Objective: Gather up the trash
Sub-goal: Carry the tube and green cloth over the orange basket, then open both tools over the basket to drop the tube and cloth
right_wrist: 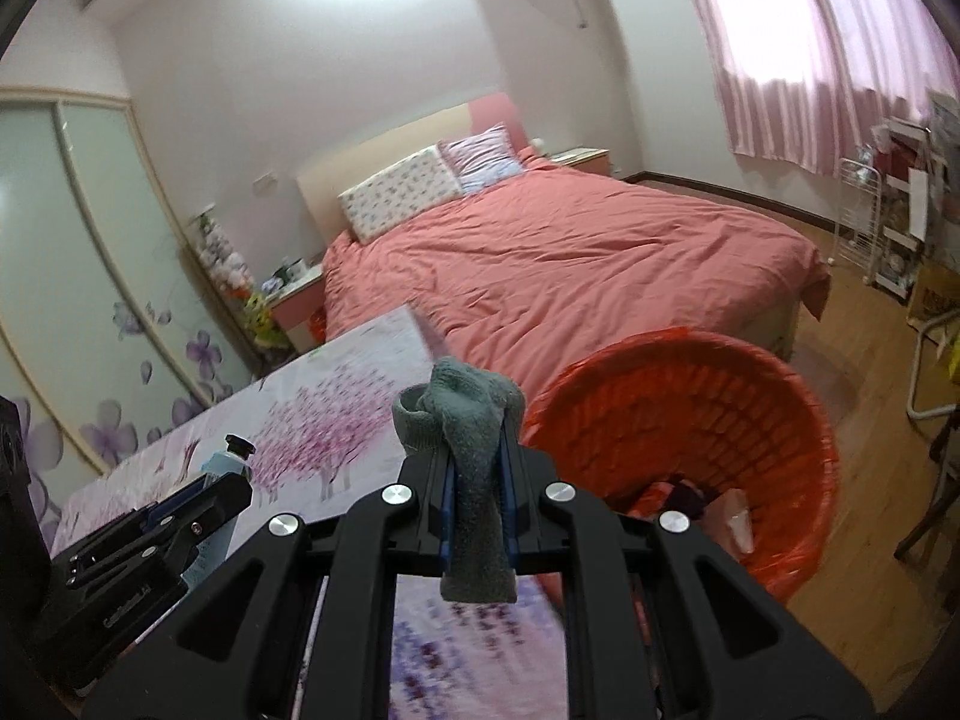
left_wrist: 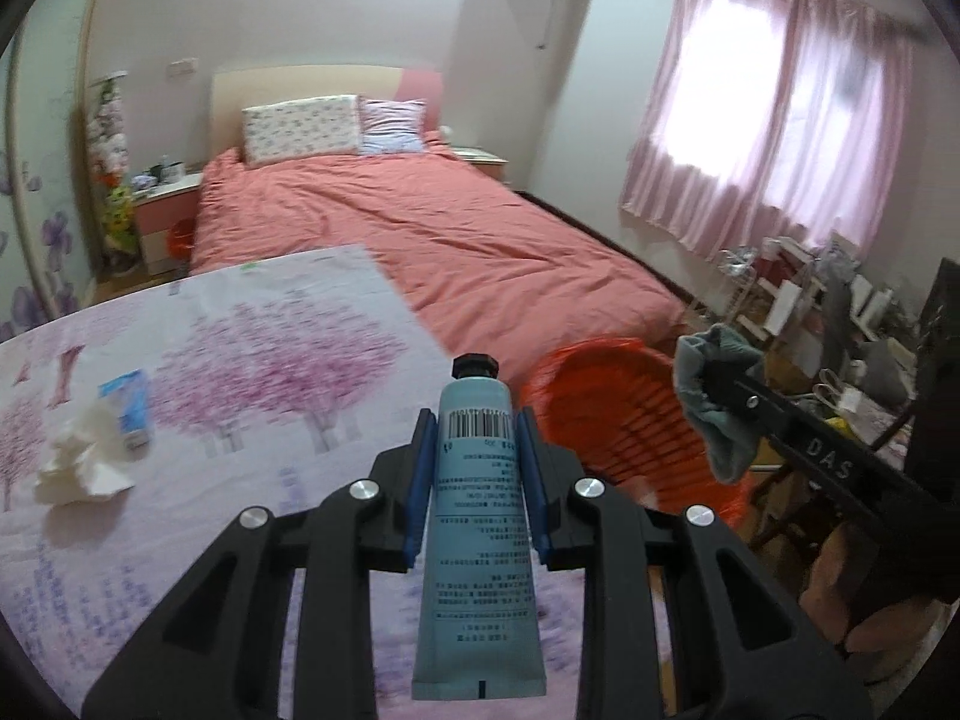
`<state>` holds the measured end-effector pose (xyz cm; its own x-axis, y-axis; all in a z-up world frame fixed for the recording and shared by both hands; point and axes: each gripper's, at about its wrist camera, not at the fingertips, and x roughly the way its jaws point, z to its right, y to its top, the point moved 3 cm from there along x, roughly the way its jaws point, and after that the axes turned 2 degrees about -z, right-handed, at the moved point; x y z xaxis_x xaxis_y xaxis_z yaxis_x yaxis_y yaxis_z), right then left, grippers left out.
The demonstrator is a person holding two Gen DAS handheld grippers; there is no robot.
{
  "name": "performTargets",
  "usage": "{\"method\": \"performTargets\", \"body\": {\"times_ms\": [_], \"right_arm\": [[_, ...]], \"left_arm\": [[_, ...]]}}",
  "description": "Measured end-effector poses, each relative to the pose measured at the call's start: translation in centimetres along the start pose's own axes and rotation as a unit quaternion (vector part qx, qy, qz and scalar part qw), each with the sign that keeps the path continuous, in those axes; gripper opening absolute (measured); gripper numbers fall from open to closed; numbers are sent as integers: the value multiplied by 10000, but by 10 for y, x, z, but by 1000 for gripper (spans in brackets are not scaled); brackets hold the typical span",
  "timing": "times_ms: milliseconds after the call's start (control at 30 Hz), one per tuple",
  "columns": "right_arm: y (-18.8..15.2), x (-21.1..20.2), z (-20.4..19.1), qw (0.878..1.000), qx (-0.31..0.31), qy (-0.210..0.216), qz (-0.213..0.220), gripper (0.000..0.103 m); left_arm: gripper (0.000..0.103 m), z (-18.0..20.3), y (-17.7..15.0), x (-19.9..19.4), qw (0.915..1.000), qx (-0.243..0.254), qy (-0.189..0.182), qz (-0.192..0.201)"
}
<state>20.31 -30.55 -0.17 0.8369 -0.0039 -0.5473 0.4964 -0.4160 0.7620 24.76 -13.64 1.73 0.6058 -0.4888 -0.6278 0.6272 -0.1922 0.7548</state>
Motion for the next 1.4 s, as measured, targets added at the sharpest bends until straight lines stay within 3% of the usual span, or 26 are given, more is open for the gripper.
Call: {"method": "performTargets", "body": {"times_ms": [367, 600, 800, 900, 967, 1133, 1400], "right_arm": [[17, 6, 68, 9984, 401, -367, 140, 12], [22, 20, 103, 9964, 711, -443, 118, 12], [20, 38, 121, 9940, 1030, -363, -90, 17], [18, 44, 126, 9933, 1067, -415, -169, 27], [16, 45, 125, 9932, 1055, -455, -187, 40], [10, 43, 117, 9942, 882, -568, -216, 49], [13, 39, 99, 9960, 599, -637, -200, 51]], "left_arm": [[27, 93, 22, 59, 9965, 451, -689, -126], [27, 117, 19, 107, 9940, 546, -865, -393], [30, 107, 14, 138, 9945, 391, -776, -590], [34, 101, 13, 142, 9952, 402, -650, -610], [34, 95, 11, 146, 9953, 345, -614, -662], [34, 78, 8, 144, 9962, 272, -468, -686], [44, 35, 1, 117, 9977, 359, 167, -547]]}}
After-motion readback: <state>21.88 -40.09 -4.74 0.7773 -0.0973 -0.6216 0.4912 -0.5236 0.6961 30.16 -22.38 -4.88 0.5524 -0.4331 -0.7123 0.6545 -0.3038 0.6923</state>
